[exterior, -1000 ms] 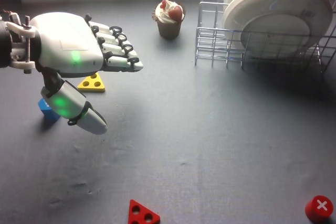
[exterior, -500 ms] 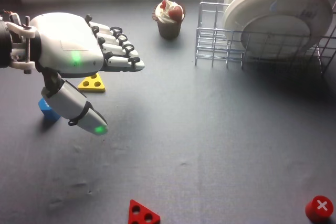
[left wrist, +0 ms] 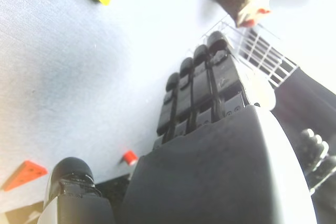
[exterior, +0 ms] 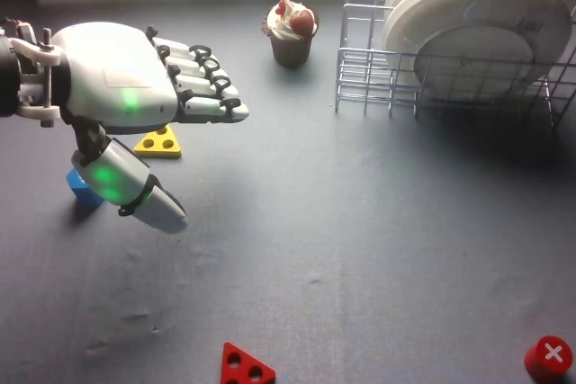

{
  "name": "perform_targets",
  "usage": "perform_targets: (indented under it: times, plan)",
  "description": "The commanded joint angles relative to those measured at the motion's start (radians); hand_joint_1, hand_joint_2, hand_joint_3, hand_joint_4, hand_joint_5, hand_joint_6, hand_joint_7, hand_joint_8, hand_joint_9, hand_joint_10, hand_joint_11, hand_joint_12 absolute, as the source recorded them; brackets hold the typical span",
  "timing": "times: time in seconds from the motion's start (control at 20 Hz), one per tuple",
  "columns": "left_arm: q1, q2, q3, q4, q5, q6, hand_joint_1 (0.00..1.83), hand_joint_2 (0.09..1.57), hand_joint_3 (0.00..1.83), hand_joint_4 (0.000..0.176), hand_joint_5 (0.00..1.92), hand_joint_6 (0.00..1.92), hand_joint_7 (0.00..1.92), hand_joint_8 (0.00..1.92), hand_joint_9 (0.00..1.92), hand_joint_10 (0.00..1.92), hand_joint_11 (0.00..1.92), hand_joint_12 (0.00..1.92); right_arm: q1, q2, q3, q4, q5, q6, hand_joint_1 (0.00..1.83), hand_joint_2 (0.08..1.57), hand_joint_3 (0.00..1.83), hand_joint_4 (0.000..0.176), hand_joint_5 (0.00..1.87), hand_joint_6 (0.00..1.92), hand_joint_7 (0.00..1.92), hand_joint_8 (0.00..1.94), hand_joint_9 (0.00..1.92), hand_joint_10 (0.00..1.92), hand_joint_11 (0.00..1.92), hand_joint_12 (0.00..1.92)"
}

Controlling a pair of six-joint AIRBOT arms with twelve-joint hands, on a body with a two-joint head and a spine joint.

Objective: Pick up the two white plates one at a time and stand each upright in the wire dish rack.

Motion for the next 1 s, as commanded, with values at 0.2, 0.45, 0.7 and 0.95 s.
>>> perform_targets:
  times: [0.2,0.45,0.7,0.95]
  plan:
    - [-0.015,0.003,0.005,-0.041,-0.020,0.001,0.00,0.91,0.00,0.000,0.04,0.00,0.09,0.00,0.10,0.00,0.12,0.01,-0.050,0.107,-0.050,0.098,0.217,-0.416,0.54,0.97,0.00,0.073,0.15,0.00,0.22,0.01,0.19,0.00,0.21,0.12]
    - [-0.015,0.003,0.005,-0.042,-0.023,0.001,0.00,0.91,0.00,0.000,0.03,0.01,0.08,0.01,0.09,0.01,0.13,0.01,-0.180,0.238,-0.155,0.268,0.366,-0.782,0.55,0.96,0.00,0.077,0.17,0.00,0.24,0.01,0.23,0.02,0.24,0.13]
    - [-0.015,0.003,0.005,-0.041,-0.024,0.001,0.00,0.91,0.00,0.000,0.06,0.01,0.10,0.01,0.11,0.01,0.15,0.02,-0.310,0.318,-0.190,0.431,0.496,-0.942,0.47,1.03,0.02,0.024,0.12,0.00,0.20,0.00,0.23,0.01,0.23,0.13]
    - [-0.015,0.003,0.005,-0.042,-0.027,0.001,0.00,0.93,0.01,0.000,0.05,0.00,0.08,0.00,0.08,0.00,0.11,0.00,-0.449,0.386,-0.253,0.463,0.649,-1.114,0.47,1.06,0.00,0.026,0.08,0.00,0.19,0.00,0.20,0.00,0.01,0.60]
